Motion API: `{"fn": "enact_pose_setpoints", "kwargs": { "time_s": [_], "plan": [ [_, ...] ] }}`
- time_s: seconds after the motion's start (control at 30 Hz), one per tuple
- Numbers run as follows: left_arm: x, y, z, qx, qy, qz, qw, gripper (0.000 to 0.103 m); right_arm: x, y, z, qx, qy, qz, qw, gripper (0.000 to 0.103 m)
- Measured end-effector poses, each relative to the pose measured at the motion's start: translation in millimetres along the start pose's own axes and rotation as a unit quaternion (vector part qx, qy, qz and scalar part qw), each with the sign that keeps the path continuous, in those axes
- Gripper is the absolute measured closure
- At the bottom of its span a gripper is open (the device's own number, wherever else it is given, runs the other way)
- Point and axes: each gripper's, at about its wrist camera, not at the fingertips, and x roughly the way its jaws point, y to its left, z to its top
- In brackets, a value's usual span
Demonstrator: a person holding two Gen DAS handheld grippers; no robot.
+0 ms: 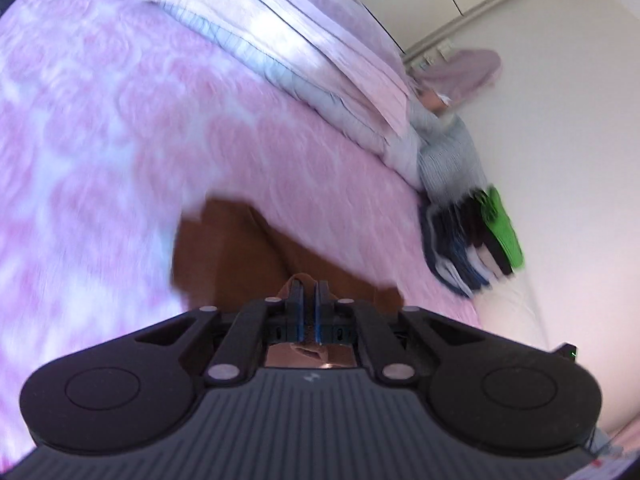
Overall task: Fold large clothes
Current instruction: 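Lift the hem over toward the collar with both grippers and release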
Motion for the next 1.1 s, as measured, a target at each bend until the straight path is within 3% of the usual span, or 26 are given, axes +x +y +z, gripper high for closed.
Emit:
{"fn": "enact_pose_setpoints", "kwargs": {
  "time_s": [0.07,0.1,0.13,0.17,0.23,0.43,0.63,0.7,0.83,0.9,0.93,0.97,1.03,1.1],
  "plan": [
    [33,15,22,-0.017,0.002,0.022,0.9996,0.097,27,-1,18,0.018,-0.009,-0.039,0.999,0.09],
    [53,21,32,-0.031,0.006,0.057,0.9979,0.097,34,-2,23,0.013,-0.017,-0.062,0.998,0.086],
    [68,31,37,-0.045,0.008,0.091,0.9948,0.088,41,-1,25,0.001,-0.024,-0.08,0.996,0.079],
    [79,38,43,-0.055,0.011,0.106,0.9928,0.082,45,1,24,-0.014,-0.028,-0.095,0.995,0.077],
    [95,48,48,-0.058,0.016,0.128,0.9899,0.082,52,4,15,-0.06,-0.022,-0.118,0.991,0.075],
    [107,52,37,0.032,0.066,0.13,0.9889,0.079,75,8,-15,-0.2,0.007,-0.151,0.968,0.075],
    [143,42,34,0.128,0.091,0.144,0.9771,0.072,115,10,-17,-0.272,0.008,-0.176,0.946,0.071],
    [158,43,39,0.138,0.091,0.146,0.9754,0.064,125,9,-11,-0.278,0.002,-0.173,0.945,0.07],
    [176,50,49,0.124,0.098,0.137,0.9778,0.064,134,8,5,-0.256,-0.018,-0.154,0.954,0.069],
    [181,54,50,0.122,0.102,0.131,0.9787,0.067,138,7,10,-0.251,-0.023,-0.147,0.957,0.069],
    [183,54,50,0.125,0.103,0.131,0.978,0.072,140,8,11,-0.253,-0.026,-0.142,0.957,0.074],
    [184,54,50,0.131,0.103,0.128,0.9777,0.085,140,9,10,-0.26,-0.037,-0.143,0.954,0.103],
    [184,49,50,0.15,0.098,0.123,0.9762,0.1,138,12,10,-0.268,-0.047,-0.144,0.951,0.102],
    [181,42,50,0.176,0.084,0.118,0.9735,0.101,132,13,8,-0.266,-0.065,-0.144,0.951,0.102]
  ]
}}
